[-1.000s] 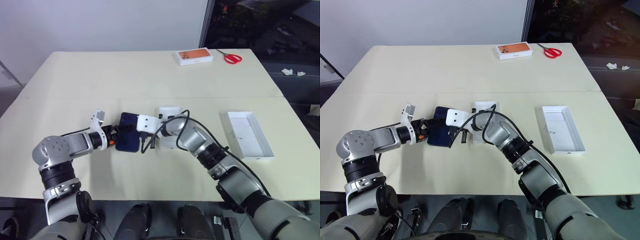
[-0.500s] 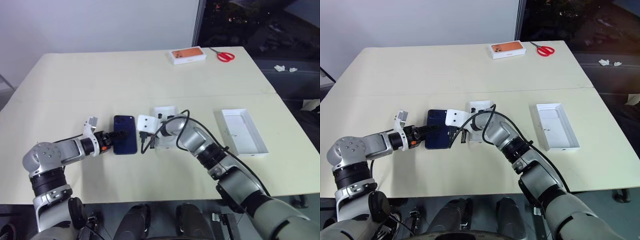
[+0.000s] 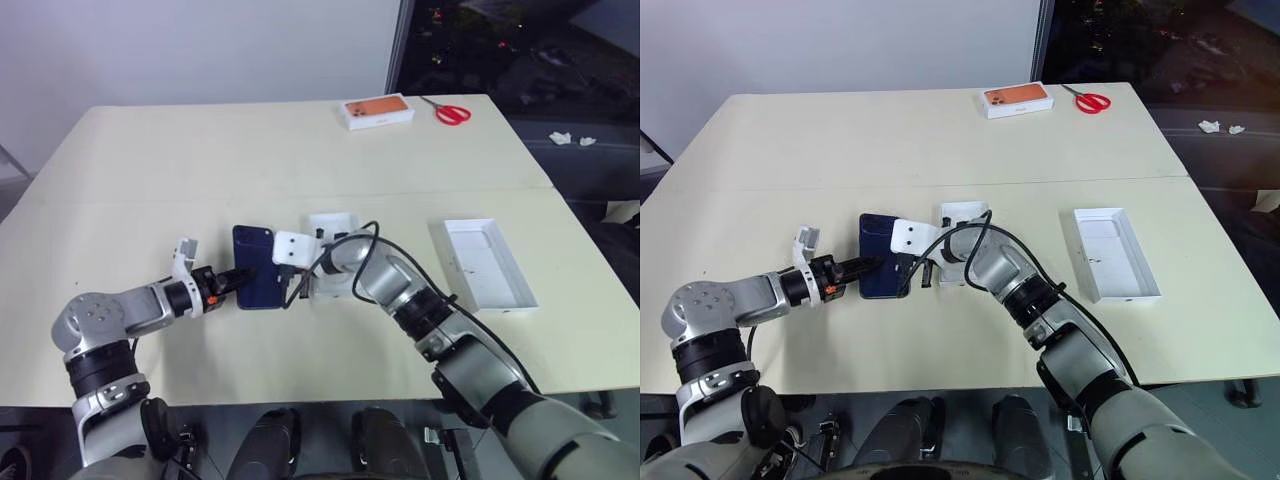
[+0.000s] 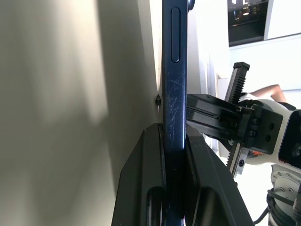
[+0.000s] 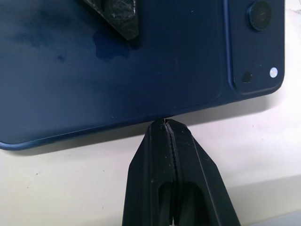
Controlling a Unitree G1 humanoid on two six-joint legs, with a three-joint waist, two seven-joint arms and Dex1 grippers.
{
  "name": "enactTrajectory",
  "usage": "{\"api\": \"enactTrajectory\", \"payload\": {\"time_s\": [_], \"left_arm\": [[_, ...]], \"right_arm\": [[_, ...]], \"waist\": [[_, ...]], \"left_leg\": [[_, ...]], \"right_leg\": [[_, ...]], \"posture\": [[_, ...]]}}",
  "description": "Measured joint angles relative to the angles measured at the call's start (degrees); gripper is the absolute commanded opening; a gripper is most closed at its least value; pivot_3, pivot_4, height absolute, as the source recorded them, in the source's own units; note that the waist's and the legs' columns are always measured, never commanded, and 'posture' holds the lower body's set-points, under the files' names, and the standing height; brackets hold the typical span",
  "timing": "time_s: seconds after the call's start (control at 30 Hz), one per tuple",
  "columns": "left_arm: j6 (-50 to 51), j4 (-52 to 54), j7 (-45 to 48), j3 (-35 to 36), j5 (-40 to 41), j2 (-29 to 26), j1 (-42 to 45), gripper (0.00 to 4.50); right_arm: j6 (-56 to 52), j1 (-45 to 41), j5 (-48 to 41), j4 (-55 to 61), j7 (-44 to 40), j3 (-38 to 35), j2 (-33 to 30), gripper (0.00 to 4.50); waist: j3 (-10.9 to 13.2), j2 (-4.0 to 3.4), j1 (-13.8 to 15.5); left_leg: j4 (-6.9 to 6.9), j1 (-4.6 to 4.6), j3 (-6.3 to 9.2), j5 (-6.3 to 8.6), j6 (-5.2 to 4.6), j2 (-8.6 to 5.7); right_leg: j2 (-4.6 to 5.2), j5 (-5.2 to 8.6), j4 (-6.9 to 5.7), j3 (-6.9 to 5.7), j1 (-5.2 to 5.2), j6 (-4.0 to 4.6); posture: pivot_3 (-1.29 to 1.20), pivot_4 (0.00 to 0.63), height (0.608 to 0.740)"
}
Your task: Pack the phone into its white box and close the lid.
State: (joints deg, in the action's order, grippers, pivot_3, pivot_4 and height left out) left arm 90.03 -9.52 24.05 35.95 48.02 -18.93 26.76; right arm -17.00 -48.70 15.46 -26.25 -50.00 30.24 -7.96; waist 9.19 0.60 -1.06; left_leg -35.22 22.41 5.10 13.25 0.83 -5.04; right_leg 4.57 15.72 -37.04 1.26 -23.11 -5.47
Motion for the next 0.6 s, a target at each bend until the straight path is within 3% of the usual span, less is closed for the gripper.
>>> {"api": "enactTrajectory", "payload": {"time_s": [0.17, 0.3, 0.4, 0.53, 0.6], "left_arm": [[0.9, -1.1, 0.0, 1.7, 0.9, 0.4, -0.6, 0.04], [0.5, -0.5, 1.6, 3.5, 2.7, 0.4, -2.1, 0.04], [1.1, -0.9, 2.5, 5.6, 4.7, 0.7, -3.0, 0.0], [1.8, -1.5, 3.0, 8.1, 6.7, 1.1, -3.6, 0.0], [1.8, -1.7, 3.0, 8.3, 7.0, 1.0, -3.7, 0.0]], "right_arm": [[-1.1, 0.7, -2.0, 1.1, -0.3, -1.7, 0.1, 0.0], [-7.6, 2.2, -11.0, 8.0, -4.1, -8.5, 0.6, 0.0], [-15.5, 2.3, -19.9, 14.3, -7.5, -15.0, 0.1, 0.86], [-20.3, 3.4, -26.2, 21.9, -11.4, -17.3, -4.9, 2.87], [-20.1, 4.9, -26.4, 23.8, -13.8, -15.6, -9.1, 2.87]], "waist": [[0.1, 0.07, 0.0], [0.1, 0.07, -0.1], [0.1, 0.1, -0.1], [0.2, 0.25, 0.1], [0.3, 0.32, 0.2]], "left_leg": [[0.0, 0.03, 0.0, 0.0, 0.0, 0.0], [0.01, 0.11, -0.01, 0.0, 0.0, 0.03], [0.01, 0.17, 0.0, 0.01, -0.01, 0.05], [0.0, 0.21, 0.0, 0.02, -0.03, 0.04], [-0.01, 0.24, 0.01, 0.02, -0.03, 0.03]], "right_leg": [[0.0, 0.0, 0.0, 0.01, -0.03, 0.0], [-0.01, 0.0, -0.01, 0.03, -0.06, 0.0], [-0.01, 0.0, 0.0, 0.01, -0.1, 0.0], [0.01, 0.0, 0.04, 0.01, -0.16, 0.0], [0.04, 0.0, 0.05, 0.0, -0.16, 0.0]], "posture": [[0.0, 0.15, 0.74], [0.0, 0.15, 0.74], [0.0, 0.15, 0.74], [0.0, 0.15, 0.74], [0.0, 0.15, 0.74]]}}
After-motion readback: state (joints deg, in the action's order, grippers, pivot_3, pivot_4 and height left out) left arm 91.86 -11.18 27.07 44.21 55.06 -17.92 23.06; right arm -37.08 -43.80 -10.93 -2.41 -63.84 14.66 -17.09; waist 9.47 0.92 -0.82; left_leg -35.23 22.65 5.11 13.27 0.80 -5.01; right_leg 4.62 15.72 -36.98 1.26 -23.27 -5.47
